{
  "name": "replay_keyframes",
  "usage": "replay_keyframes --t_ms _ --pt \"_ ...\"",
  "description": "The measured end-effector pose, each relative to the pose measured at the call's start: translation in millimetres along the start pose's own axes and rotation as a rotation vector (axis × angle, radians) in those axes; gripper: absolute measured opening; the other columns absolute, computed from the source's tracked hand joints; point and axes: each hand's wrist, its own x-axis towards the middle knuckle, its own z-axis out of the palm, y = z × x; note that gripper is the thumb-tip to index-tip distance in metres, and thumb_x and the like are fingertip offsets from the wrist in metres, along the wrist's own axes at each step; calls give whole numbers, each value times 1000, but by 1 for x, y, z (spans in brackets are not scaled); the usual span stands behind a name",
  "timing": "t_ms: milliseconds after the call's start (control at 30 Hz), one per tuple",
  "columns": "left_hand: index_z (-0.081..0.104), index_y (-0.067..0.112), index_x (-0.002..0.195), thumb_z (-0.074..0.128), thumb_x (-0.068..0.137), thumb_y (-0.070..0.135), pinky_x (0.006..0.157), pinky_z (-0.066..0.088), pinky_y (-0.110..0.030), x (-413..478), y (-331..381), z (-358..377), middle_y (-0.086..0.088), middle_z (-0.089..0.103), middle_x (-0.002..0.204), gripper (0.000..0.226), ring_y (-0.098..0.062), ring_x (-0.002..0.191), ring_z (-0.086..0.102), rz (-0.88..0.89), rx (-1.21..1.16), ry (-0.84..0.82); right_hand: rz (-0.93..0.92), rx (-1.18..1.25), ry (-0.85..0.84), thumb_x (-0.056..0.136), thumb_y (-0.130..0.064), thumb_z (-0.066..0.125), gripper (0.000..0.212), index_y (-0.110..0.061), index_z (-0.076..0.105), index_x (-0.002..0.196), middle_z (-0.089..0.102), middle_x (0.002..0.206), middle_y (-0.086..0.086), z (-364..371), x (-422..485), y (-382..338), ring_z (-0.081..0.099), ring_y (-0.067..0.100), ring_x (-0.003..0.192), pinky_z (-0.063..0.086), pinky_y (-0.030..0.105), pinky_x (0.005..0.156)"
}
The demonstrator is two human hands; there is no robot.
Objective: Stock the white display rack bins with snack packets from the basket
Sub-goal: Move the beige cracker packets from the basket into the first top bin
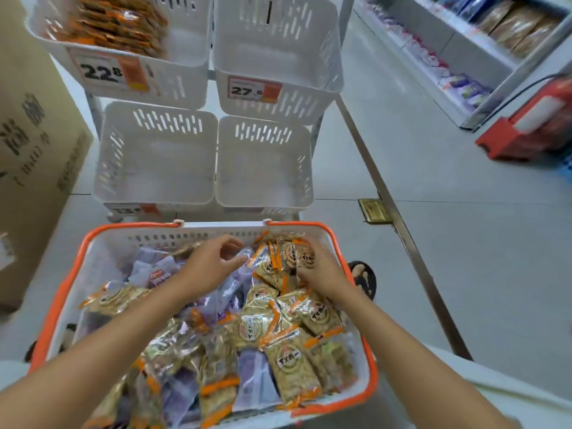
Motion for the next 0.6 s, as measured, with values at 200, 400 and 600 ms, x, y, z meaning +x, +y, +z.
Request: replay_keyframes --t_ms 200,400,600 --pt "60 11 122 61 97 29 88 48 -26 9 34 24 2 63 110 31 -13 102 60 -108 -138 -46 -7 181 112 82 -8 70 74 -30 37 144 57 124 -2 -10 -8 -19 63 22 105 59 44 80" --pt "45 10 142 53 97 49 99 51 -38 16 47 34 -1 52 131 60 -22 121 55 -356 -446 -126 -90 234 144 88 -13 66 50 -20 53 136 59 129 -2 -19 -3 -48 58 12 114 49 27 97" --pt "56 12 129 53 100 38 107 46 -43 12 36 34 -3 59 124 39 -21 119 57 -272 -354 -81 41 33 -67 82 -14 73 86 -21 27 154 40 153 6 2 -7 -23 44 25 136 45 44 107"
